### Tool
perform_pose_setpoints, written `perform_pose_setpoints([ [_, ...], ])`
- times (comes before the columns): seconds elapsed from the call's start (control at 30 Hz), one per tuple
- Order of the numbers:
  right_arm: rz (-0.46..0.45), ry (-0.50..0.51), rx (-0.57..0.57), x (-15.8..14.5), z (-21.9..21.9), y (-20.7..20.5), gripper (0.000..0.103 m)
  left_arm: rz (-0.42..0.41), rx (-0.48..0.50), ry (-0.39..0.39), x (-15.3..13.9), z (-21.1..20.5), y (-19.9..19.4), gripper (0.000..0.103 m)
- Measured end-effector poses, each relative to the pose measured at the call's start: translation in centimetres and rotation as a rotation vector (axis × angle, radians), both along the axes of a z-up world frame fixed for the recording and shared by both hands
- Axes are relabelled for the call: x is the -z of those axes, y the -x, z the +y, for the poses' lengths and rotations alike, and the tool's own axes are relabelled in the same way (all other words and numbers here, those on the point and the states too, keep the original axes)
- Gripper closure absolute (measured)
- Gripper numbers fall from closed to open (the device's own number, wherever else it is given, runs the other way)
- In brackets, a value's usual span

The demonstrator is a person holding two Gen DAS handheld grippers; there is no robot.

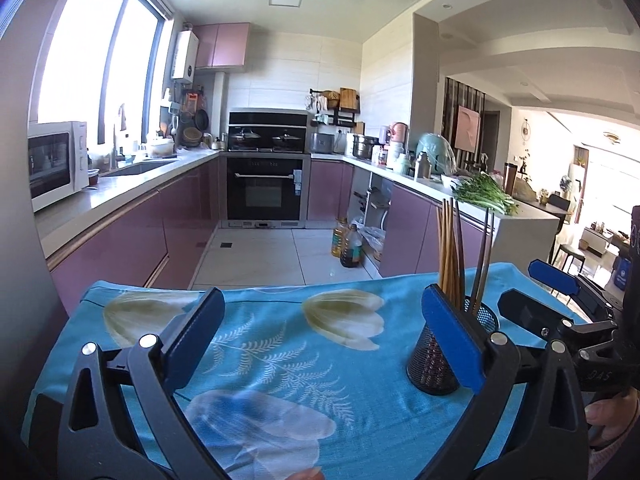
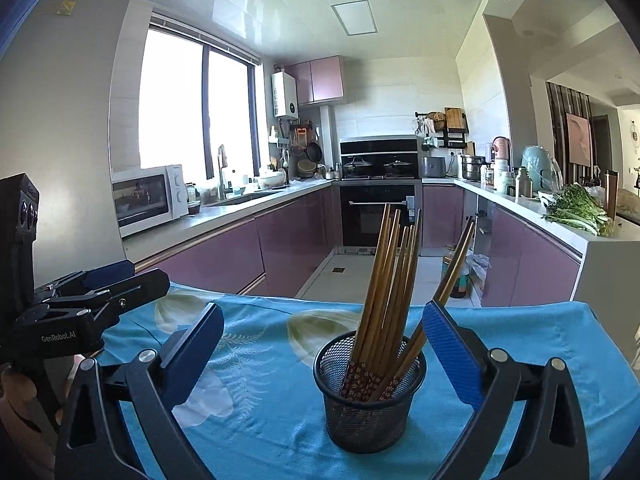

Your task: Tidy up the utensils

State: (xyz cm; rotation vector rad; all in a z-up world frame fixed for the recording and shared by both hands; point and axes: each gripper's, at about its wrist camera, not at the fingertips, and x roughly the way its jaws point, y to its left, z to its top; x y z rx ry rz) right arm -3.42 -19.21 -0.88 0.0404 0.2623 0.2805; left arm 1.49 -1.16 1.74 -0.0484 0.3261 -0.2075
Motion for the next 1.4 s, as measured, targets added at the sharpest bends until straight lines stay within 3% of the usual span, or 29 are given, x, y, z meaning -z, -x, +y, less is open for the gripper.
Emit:
perform_pose_setpoints([
  [0.47,-0.052,-0.004,0.007,-0.5,0.5,0.8,0.007,-0.065,-0.059,-0.035,-0.7,-0.2,1.6,0.006],
  [1.4,-0.078,0.000,0.007,-0.4,0.6,0.8,0.007,-0.088,-0.081,-0.060,-1.0,-1.1,2.2,0.006],
])
